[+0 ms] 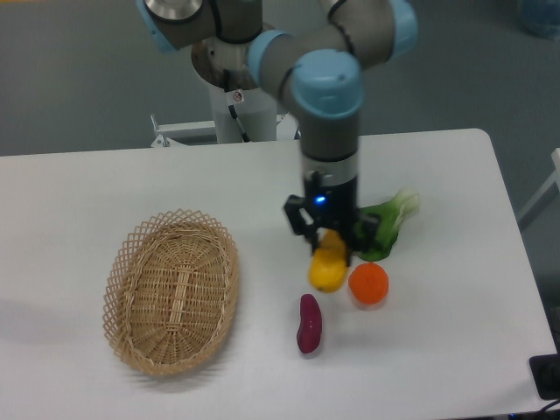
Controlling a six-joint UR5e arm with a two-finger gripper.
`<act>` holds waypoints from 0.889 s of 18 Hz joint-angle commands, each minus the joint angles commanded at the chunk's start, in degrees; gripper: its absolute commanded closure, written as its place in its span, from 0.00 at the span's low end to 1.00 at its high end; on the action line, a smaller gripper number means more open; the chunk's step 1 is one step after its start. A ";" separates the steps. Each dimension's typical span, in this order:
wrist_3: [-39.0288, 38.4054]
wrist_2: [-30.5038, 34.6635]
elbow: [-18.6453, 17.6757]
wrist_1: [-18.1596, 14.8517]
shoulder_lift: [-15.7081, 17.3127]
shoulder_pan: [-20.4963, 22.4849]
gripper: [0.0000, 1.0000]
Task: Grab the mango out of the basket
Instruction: 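Lift the mango out of the basket and carry it toward the orange, then hold the mango above the orange beside the bok choy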
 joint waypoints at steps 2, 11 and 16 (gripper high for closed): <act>1.06 0.00 0.53 0.09 -0.44 0.44 0.53; 1.77 -0.09 1.58 0.09 -1.67 0.80 0.53; 1.77 -0.09 1.58 0.09 -1.67 0.80 0.53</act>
